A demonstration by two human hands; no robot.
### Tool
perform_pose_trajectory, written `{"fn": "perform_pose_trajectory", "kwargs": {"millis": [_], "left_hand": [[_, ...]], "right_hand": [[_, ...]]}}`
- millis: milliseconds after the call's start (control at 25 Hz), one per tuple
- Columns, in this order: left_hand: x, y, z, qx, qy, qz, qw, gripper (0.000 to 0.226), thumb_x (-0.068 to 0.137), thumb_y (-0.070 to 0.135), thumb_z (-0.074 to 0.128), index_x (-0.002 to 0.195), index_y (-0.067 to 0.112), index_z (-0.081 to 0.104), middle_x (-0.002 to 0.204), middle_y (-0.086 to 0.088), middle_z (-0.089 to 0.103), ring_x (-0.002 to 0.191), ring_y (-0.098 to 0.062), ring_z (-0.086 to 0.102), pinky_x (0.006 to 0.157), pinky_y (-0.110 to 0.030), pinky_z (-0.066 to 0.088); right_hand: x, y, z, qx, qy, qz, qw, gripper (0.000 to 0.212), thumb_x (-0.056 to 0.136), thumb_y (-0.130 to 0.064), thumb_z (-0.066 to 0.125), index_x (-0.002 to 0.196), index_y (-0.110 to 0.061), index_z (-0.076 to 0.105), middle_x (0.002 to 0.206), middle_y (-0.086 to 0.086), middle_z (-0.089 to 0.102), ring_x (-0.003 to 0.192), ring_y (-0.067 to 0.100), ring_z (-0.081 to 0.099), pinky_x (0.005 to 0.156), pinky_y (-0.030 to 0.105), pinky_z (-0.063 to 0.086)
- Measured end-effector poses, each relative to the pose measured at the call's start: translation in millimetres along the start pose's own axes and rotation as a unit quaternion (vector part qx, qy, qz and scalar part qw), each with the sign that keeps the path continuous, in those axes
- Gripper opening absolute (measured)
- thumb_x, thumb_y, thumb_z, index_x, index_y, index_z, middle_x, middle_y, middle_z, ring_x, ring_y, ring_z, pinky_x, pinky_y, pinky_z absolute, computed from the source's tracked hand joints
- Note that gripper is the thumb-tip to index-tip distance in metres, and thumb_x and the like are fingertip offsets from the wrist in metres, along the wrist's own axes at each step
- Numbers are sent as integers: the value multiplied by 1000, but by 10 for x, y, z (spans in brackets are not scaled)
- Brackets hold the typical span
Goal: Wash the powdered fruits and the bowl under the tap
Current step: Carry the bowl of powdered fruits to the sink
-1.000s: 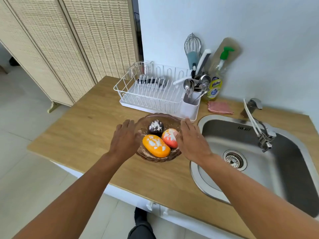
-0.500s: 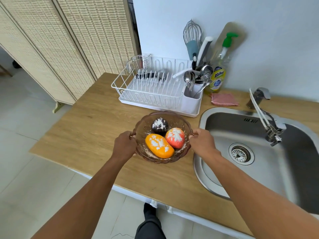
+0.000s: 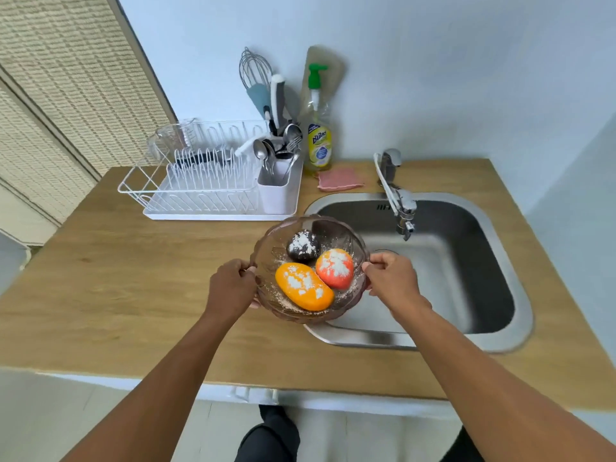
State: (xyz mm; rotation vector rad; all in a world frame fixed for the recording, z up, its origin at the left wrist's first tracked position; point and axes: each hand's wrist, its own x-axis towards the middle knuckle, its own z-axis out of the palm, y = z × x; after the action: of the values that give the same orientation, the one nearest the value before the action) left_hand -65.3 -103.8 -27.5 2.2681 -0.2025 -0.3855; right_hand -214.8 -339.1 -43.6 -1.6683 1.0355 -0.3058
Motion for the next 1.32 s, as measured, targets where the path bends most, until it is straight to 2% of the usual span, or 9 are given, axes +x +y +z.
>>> {"fn": "perform_pose_trajectory", "kwargs": {"millis": [240, 400, 520, 640, 720, 840, 920, 1040, 1320], "left_hand": [[64, 382, 645, 22, -63, 19, 998, 18, 100, 9, 55, 93, 3, 71, 77, -11, 76, 49, -24, 74, 51, -33, 63], [130, 564, 1056, 26, -104, 20, 994, 21, 100, 5, 52, 88, 10, 69, 84, -16, 76, 51, -26, 74, 45, -26, 58], [196, 616, 1368, 31, -138, 14, 990, 18, 91, 1, 52, 86, -1, 69, 79, -20, 76, 55, -33, 75, 60, -44, 66], [246, 628, 1595, 20, -182, -21, 983, 22, 75, 0, 52, 87, -14, 64, 76, -25, 76, 58, -36, 76, 61, -54, 65], [286, 615, 1736, 30, -203, -32, 978, 13, 76, -4, 54, 80, -9, 65, 76, -24, 77, 59, -36, 77, 61, -54, 66], [352, 553, 1891, 59, -208, -49, 975, 9, 82, -7, 57, 82, -4, 66, 78, -25, 77, 56, -34, 77, 58, -47, 66], [391, 491, 1959, 76, -211, -55, 973, 8, 84, -4, 59, 84, -5, 67, 78, -23, 77, 54, -33, 76, 59, -43, 66], [427, 432, 2024, 85, -206, -63, 973, 11, 83, -3, 61, 89, -8, 68, 84, -22, 76, 58, -35, 77, 64, -48, 67], [491, 338, 2105, 104, -200, -62, 972, 8, 84, -4, 59, 84, 0, 65, 90, -23, 76, 66, -39, 77, 68, -49, 66]], "right_hand": [[144, 408, -591, 24, 65, 54, 996, 5, 91, -11, 70, 94, -11, 74, 82, 8, 75, 62, 19, 69, 49, 25, 51], [331, 546, -889, 11, 91, 79, 993, 4, 92, -11, 71, 88, -11, 73, 78, 7, 73, 61, 19, 67, 45, 22, 48], [470, 678, -1035, -15, 110, 98, 989, 9, 91, -13, 71, 83, -15, 71, 79, 5, 73, 65, 18, 69, 47, 23, 50], [609, 822, -1075, -64, 111, 128, 984, 15, 90, -11, 70, 75, -14, 70, 79, 11, 75, 63, 23, 72, 55, 31, 59], [710, 905, -1084, -93, 103, 152, 979, 19, 90, -10, 70, 71, -12, 68, 77, 16, 76, 65, 30, 75, 64, 41, 65], [848, 999, -1064, -145, 81, 172, 971, 21, 90, -12, 70, 70, -5, 68, 74, 19, 74, 69, 37, 76, 70, 50, 66], [897, 1023, -1042, -174, 63, 178, 966, 20, 90, -11, 69, 72, -2, 69, 75, 19, 74, 70, 37, 76, 72, 50, 66], [953, 1058, -1013, -209, 43, 185, 959, 23, 89, -9, 66, 67, -4, 67, 76, 18, 75, 69, 35, 76, 71, 47, 66], [1028, 1273, -909, -240, 28, 175, 955, 13, 88, -11, 71, 77, -3, 71, 84, 20, 75, 79, 40, 75, 76, 51, 65]]}}
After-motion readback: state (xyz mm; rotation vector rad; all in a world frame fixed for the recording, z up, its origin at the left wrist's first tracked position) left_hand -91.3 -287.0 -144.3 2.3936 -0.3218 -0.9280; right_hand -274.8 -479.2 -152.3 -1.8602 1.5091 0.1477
